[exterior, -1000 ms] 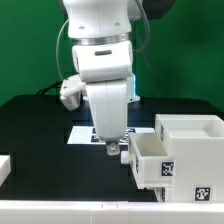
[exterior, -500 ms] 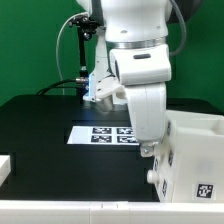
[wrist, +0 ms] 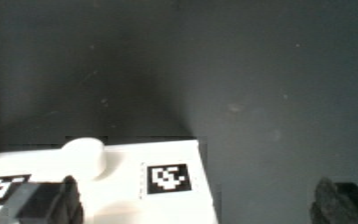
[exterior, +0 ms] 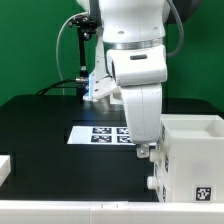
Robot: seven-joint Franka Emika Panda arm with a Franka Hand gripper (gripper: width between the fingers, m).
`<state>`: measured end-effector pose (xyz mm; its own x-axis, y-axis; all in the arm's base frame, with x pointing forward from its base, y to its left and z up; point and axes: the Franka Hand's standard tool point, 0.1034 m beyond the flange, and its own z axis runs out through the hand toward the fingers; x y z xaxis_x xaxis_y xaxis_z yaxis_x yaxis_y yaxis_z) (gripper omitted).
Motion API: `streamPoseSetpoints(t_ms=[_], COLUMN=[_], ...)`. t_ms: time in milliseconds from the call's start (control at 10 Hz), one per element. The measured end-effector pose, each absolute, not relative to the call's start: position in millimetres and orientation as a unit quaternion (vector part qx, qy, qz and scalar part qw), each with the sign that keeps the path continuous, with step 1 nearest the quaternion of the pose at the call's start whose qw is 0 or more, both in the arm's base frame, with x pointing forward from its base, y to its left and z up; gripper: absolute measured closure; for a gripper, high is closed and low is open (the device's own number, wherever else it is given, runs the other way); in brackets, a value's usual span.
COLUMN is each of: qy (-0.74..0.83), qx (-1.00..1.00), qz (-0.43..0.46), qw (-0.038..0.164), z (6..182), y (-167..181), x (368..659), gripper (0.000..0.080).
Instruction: Assemble drawer
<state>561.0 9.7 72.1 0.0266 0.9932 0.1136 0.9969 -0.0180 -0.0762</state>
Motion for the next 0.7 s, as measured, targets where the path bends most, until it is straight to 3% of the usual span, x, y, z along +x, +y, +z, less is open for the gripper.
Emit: streamPoseSetpoints(t_ms=[400, 700], qy=[-0.695, -0.694], qx=[-0.717, -0.718], qz=[-0.006, -0.004], qw=[0.058, 0.058], z=[85.6, 84.8], y=[-5.7, -7.2], x=[544.4, 539.9], gripper=[0.0151, 0.0151])
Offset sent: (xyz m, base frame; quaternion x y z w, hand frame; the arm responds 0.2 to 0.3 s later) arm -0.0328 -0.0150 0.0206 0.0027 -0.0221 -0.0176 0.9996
